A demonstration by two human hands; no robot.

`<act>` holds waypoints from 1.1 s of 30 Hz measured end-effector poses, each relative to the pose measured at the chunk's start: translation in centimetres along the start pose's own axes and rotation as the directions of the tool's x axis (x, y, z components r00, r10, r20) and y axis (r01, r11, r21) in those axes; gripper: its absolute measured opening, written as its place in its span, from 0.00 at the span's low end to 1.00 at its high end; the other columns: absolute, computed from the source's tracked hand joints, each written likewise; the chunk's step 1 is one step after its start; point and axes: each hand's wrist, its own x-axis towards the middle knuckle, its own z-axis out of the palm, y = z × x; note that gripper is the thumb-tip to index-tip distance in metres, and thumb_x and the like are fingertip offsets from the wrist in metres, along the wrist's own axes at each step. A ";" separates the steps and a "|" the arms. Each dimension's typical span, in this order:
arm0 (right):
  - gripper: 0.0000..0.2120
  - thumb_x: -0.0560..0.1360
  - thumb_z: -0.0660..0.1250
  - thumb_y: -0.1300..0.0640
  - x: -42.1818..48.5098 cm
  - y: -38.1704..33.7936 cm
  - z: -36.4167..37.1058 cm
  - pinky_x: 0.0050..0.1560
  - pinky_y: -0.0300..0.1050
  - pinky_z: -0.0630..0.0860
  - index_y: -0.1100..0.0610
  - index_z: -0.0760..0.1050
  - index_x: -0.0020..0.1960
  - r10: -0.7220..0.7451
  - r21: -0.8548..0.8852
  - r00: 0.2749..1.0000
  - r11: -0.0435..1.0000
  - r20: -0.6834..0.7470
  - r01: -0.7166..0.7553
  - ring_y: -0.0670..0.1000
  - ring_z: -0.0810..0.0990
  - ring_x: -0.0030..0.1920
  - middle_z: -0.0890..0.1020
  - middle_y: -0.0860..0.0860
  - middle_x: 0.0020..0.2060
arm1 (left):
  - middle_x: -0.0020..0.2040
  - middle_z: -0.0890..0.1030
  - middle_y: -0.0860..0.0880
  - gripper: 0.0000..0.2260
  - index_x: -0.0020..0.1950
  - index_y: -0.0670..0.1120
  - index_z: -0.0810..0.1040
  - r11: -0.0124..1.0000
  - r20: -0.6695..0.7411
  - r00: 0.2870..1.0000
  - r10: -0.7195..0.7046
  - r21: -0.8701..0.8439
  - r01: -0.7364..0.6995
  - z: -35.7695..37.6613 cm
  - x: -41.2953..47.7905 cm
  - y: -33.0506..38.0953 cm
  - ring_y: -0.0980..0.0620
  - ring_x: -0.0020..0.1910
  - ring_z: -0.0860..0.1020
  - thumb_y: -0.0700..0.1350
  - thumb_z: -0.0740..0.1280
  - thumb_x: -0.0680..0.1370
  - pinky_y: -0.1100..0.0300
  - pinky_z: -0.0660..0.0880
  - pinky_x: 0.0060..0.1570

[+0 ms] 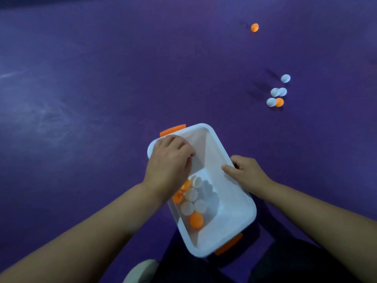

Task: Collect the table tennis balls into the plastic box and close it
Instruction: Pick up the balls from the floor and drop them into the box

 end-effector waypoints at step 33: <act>0.06 0.78 0.60 0.51 -1.3 2.3 -10.4 0.56 0.50 0.78 0.51 0.73 0.52 0.238 0.152 0.959 0.965 -0.153 -0.216 0.52 0.80 0.51 0.80 0.51 0.47 | 0.57 0.77 0.43 0.12 0.59 0.41 0.73 0.909 0.294 0.950 0.106 0.359 -0.212 6.0 19.2 5.0 0.42 0.57 0.75 0.37 0.55 0.79 0.53 0.70 0.46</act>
